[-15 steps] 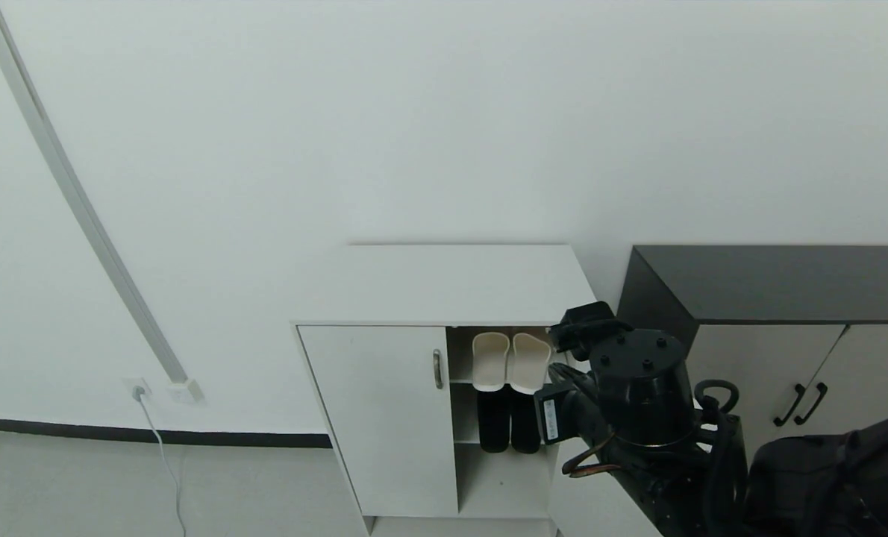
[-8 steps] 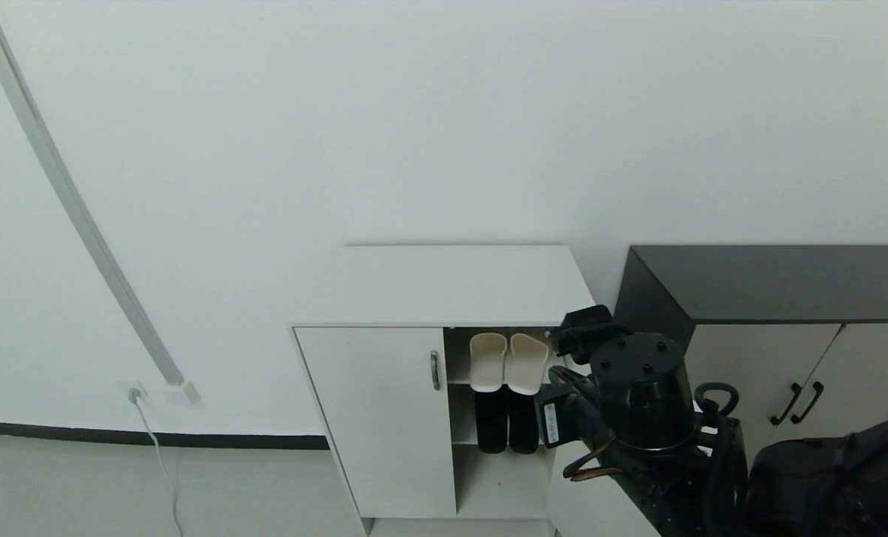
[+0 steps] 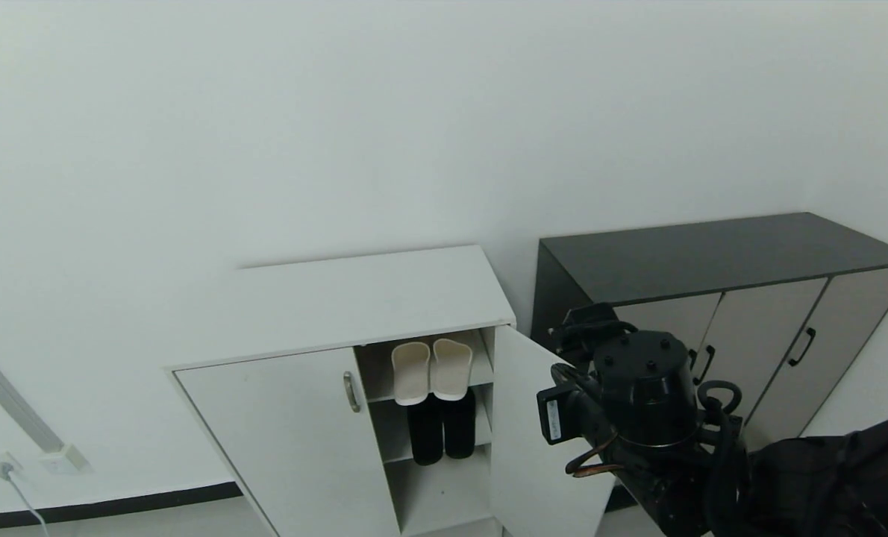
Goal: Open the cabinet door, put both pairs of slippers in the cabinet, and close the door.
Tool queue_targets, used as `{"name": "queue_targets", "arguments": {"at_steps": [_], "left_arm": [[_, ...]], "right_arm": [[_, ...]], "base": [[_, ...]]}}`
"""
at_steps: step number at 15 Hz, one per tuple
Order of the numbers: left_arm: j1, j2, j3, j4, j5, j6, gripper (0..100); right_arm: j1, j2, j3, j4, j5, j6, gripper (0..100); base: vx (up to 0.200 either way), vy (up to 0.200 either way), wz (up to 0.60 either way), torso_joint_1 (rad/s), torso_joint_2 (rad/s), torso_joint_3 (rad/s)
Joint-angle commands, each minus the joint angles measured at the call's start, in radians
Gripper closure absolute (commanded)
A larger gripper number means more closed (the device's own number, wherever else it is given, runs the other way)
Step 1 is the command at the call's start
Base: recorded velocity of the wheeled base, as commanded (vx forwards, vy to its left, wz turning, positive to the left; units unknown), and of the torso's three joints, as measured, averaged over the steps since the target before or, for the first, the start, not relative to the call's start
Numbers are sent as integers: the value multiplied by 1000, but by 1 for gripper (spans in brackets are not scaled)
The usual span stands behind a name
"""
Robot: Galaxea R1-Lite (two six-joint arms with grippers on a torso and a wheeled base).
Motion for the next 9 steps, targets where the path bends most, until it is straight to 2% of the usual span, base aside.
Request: {"name": "queue_targets", "arguments": {"at_steps": [1,3,9], "left_arm": [[0,1,0,0,0,-1,100],[0,1,0,0,0,-1,100],[0,1,0,0,0,-4,100]], "right_arm": [[0,6,1,1,0,0,100],[0,6,1,0,0,0,100],[-11,18,-7,0,1,-6,100]], "base": [[0,0,0,0,0,0],[0,0,0,0,0,0],[-200,0,0,3,3,-1]]}}
